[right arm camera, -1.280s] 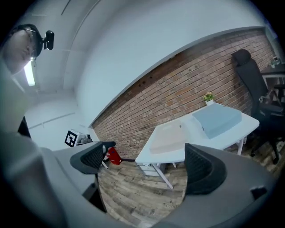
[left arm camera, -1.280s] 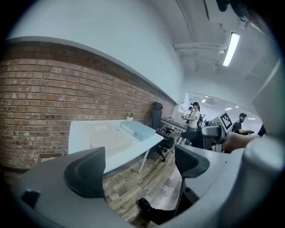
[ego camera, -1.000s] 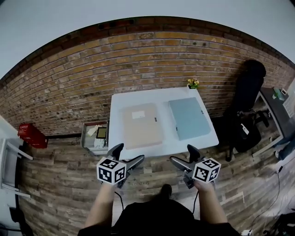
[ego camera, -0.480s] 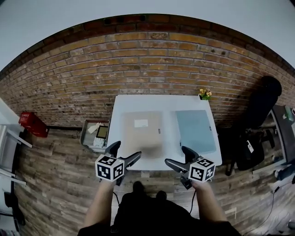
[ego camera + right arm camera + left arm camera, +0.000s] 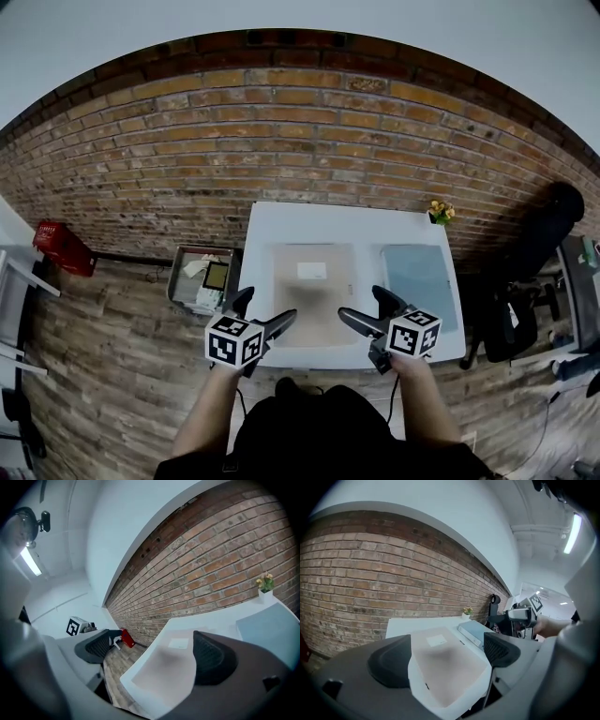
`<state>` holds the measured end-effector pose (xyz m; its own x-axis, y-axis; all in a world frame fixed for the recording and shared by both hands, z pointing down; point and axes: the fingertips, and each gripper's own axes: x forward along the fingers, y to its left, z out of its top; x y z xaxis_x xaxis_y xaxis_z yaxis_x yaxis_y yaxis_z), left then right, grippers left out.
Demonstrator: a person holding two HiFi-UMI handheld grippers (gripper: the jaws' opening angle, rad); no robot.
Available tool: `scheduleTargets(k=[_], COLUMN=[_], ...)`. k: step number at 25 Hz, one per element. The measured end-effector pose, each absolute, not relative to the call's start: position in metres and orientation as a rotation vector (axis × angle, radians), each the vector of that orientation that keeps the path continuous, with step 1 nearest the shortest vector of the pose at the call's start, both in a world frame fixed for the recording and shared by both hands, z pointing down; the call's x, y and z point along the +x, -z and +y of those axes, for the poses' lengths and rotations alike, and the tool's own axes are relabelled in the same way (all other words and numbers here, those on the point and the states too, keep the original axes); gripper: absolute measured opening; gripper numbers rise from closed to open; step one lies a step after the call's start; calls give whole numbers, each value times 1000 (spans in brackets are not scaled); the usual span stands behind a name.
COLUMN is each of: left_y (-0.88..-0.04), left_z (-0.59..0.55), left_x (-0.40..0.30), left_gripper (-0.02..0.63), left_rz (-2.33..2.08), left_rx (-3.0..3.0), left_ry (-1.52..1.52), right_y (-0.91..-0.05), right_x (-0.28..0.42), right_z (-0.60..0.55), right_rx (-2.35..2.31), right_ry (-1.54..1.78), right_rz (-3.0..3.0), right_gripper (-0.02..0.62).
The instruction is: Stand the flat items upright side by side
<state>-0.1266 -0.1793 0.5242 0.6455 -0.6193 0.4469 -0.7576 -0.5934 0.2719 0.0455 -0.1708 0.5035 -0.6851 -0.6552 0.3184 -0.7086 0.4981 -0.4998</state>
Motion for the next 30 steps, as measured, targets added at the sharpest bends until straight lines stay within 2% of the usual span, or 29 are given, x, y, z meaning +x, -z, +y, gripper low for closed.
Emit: scheduleTargets(k=[6,16,30], left_y=[-541,-577,-661], left_z=[-201,-256,-289], left_x=[-138,-127,-127], left_gripper=[508,508,508], left_rz=[-1034,-1035,-1006], left_rx=[2414,2318,2048], left_ry=[-441,-475,-534], right_y=[-521,-555,-647], right_x=[35,56,65], right_z=[-189,-248,-285], right_rx=[1233,1231,1082], right_ry=[-970,-1025,-1228], right_rz=[-2567,-2491,-2322], right_gripper=[569,569,569])
